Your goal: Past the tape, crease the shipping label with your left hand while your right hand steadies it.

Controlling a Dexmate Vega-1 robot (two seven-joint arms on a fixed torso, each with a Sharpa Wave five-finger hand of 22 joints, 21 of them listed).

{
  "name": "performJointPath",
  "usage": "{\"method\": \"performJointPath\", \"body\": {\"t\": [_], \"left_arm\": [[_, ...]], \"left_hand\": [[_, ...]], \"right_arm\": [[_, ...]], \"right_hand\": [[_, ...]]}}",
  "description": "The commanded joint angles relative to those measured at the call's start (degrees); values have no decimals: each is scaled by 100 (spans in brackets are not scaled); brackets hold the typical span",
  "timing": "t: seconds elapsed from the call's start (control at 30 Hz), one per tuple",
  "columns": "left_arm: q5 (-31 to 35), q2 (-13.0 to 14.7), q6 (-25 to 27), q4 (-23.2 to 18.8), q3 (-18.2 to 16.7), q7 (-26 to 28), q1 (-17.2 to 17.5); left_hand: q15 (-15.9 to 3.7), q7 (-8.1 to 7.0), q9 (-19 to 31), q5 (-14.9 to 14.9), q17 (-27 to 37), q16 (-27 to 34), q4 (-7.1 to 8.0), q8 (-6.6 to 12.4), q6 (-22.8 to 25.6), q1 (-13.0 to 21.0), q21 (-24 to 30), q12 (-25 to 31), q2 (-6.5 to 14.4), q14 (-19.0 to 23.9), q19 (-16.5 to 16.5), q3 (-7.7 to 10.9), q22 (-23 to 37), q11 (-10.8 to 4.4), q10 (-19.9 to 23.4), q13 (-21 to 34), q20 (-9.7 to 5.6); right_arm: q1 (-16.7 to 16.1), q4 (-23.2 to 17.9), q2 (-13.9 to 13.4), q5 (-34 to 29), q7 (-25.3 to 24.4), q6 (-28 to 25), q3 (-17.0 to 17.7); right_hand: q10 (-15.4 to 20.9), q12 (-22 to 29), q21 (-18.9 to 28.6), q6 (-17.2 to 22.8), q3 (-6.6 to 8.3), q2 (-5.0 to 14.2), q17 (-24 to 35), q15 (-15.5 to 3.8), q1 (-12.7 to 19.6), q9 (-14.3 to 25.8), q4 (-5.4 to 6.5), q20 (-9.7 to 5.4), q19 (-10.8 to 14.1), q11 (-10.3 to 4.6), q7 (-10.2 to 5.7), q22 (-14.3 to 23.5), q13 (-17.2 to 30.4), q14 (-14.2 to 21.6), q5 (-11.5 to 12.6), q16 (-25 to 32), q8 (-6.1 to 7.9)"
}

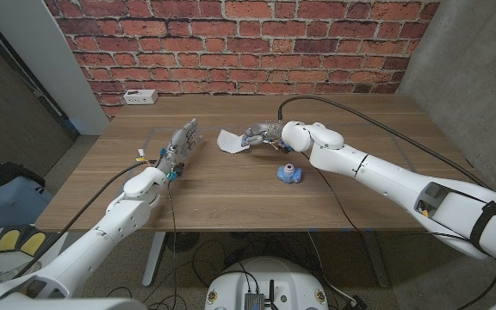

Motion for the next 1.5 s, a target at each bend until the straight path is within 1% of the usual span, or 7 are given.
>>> {"method": "performJointPath", "body": {"t": [0.03,0.33,0.67,0.97,1.1,1.27,1.5], "left_arm": [[9,3,31,-28,9,17,-6],[14,30,42,-95,-5,58,40],[22,43,78,-74,36,-24,-5],[144,95,118,44,177,-273,-202],[134,112,182,142,250,-495,-333],[99,72,216,194,279,-572,-401],[-32,21,309,266,297,-741,-491]], "left_hand": [[-30,10,20,-21,17,-12,-9,-6,-29,-28,-8,-9,-14,-19,26,47,18,13,-1,27,11],[-25,10,20,-23,17,-9,-9,-6,-31,-32,-11,-9,-17,-13,30,47,18,21,2,27,9],[-12,7,20,-24,18,16,-8,-3,-24,-43,-6,5,-22,58,60,47,19,10,44,27,22],[39,286,28,1,13,115,-66,141,607,-10,102,134,-32,641,481,88,14,38,559,30,36],[69,438,37,53,9,152,-176,130,942,134,255,170,14,1175,1044,205,11,246,906,34,197],[93,553,42,74,14,192,-222,70,977,196,362,162,9,1640,1460,275,11,514,1103,36,354],[258,629,44,79,15,83,-242,39,953,212,336,105,-18,1539,1487,296,7,592,1078,35,499]], "right_arm": [[98,95,48,-280,77,-203,-212],[181,207,81,-449,99,-36,-351],[215,376,148,-388,154,223,-363],[187,368,159,-397,160,246,-351],[182,358,161,-410,150,247,-343],[174,347,158,-416,137,257,-326],[153,320,133,-413,132,270,-301]], "right_hand": [[10,-27,-44,84,57,-17,0,-300,75,27,14,-66,-86,-15,20,13,7,-187,-1,-73,18],[156,-2,-58,361,104,-32,-60,-667,164,30,-7,-169,-182,-167,67,10,10,-358,-4,-158,66],[221,-6,34,458,150,2,-77,-586,224,32,4,-56,68,-136,65,7,9,-64,-1,-55,49],[215,-21,40,431,161,1,-73,-613,238,32,17,-9,104,-168,44,7,8,-13,-2,-39,18],[218,-24,38,421,164,-1,-72,-608,242,33,23,-1,106,-163,37,7,8,-12,-3,-41,8],[214,-30,36,424,167,-2,-71,-604,248,33,28,0,109,-157,40,7,8,-7,-3,-41,2],[220,-34,29,428,170,-3,-68,-602,253,34,37,-3,103,-159,39,7,8,-16,-4,-47,-5]]}}
